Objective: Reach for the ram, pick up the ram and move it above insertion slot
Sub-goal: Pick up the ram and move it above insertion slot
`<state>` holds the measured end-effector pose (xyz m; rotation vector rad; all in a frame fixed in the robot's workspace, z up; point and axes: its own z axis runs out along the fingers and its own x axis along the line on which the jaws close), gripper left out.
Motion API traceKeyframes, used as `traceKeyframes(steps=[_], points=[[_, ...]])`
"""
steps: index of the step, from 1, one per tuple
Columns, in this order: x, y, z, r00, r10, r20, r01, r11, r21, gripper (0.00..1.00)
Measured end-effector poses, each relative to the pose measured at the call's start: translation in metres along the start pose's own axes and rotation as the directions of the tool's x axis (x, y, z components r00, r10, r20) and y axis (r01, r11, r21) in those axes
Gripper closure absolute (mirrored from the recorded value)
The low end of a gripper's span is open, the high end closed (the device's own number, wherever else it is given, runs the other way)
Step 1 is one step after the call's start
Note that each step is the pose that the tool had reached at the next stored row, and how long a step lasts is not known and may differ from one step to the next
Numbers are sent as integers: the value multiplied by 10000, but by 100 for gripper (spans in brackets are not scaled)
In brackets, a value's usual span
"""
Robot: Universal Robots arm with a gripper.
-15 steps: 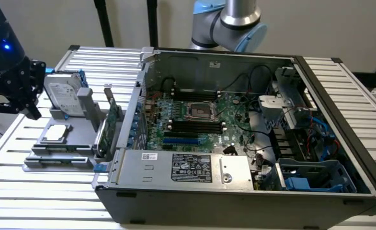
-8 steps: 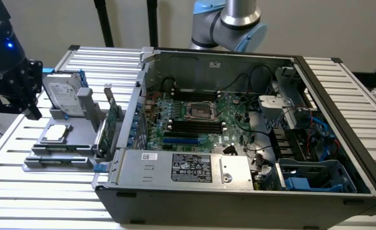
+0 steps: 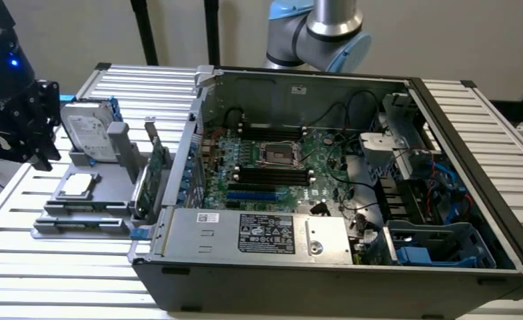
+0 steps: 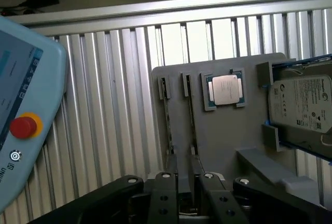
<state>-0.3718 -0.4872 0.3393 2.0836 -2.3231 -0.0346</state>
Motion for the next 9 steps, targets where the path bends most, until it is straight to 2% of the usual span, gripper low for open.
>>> traceKeyframes(steps=[1,2,4,5,9], points=[[0,0,0,10000,0,0,0,10000,0,76],[0,0,1,10000,-1,-2,1,10000,-2,64],[0,0,10,10000,-3,1,3,10000,1,64],[0,0,20,10000,-4,2,4,10000,2,58],[0,-3,91,10000,-41,-2,41,10000,-1,58]])
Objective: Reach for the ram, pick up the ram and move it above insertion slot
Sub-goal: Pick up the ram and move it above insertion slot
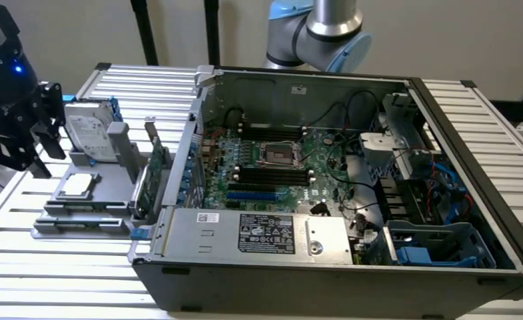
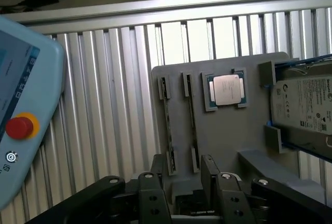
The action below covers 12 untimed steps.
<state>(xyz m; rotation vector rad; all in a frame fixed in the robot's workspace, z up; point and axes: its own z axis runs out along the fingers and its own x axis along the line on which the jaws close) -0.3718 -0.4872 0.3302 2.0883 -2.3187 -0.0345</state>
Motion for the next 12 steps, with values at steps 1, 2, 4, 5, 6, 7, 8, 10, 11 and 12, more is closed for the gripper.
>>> traceKeyframes(steps=[1,2,4,5,6,7,8,10,11,12], points=[[0,-1,18,10000,-20,0,20,10000,1,58],[0,-1,36,10000,-45,-1,45,10000,0,58],[0,-2,73,9999,-107,-2,107,9999,1,58],[0,-3,92,9999,-142,-4,142,9999,0,58],[0,-3,110,9998,-179,-5,179,9998,1,58],[0,-4,128,9998,-217,-6,217,9998,1,58],[0,-4,146,9997,-259,-8,259,9997,0,58],[0,-5,182,9994,-342,-9,342,9994,1,58],[0,-6,201,9993,-380,-10,380,9993,2,58],[0,-7,219,9991,-413,-12,413,9991,1,58]])
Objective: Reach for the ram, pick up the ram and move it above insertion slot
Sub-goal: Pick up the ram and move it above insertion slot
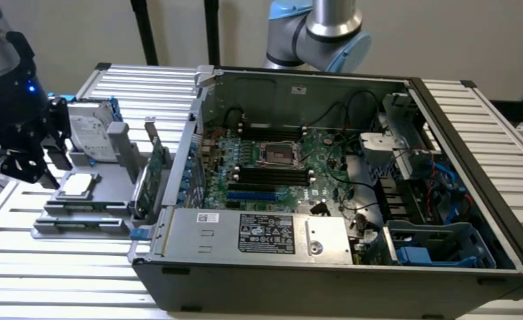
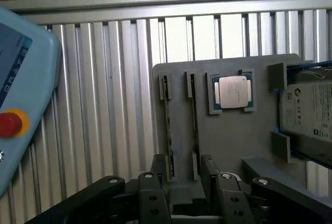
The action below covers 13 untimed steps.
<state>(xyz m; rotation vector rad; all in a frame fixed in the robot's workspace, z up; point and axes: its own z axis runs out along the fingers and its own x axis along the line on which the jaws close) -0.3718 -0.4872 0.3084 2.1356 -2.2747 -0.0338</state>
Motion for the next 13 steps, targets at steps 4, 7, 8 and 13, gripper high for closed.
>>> traceKeyframes(steps=[4,7,8,13], points=[[0,-2,73,9999,-134,-4,134,9999,0,58],[0,-4,127,9997,-234,-9,234,9997,-1,58],[0,-4,145,9996,-270,-9,270,9996,-1,58],[1,-7,236,9991,-419,-14,419,9991,-1,58]])
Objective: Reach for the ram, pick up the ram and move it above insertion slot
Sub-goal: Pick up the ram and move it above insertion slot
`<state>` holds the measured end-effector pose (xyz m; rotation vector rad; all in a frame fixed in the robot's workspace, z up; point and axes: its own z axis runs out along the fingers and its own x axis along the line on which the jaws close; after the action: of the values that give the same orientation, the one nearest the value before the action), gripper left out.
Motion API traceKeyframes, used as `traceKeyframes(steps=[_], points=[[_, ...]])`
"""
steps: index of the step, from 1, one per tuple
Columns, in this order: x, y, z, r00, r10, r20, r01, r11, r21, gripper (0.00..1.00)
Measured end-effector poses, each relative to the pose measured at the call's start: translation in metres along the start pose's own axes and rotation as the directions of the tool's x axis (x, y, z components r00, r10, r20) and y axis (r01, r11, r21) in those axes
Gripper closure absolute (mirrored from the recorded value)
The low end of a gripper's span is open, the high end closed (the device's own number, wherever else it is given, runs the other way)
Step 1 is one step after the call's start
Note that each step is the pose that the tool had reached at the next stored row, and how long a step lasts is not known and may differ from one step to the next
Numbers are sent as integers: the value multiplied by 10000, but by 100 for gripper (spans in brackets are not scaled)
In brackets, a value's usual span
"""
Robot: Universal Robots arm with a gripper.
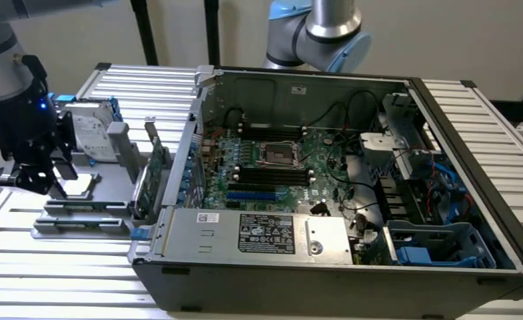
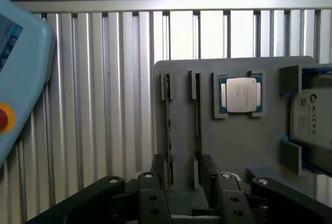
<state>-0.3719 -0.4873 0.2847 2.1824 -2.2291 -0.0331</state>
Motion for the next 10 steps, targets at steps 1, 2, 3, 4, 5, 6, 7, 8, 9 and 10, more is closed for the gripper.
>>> traceKeyframes(steps=[1,2,3,4,5,6,7,8,9,10], points=[[3,0,18,10000,-16,0,16,10000,0,58],[7,-1,36,10000,-32,-1,32,10000,0,58],[12,-2,54,10000,-46,-2,46,10000,0,58],[16,-2,72,10000,-59,-2,59,10000,0,58],[21,-3,90,10000,-72,-2,72,10000,0,58],[26,-4,108,10000,-85,-2,85,10000,0,58],[32,-5,128,9999,-100,-3,100,9999,1,58],[36,-5,145,9999,-114,-4,114,9999,0,58],[41,-6,164,9999,-128,-3,128,9999,0,58],[44,-6,182,9999,-145,-3,145,9999,1,58]])
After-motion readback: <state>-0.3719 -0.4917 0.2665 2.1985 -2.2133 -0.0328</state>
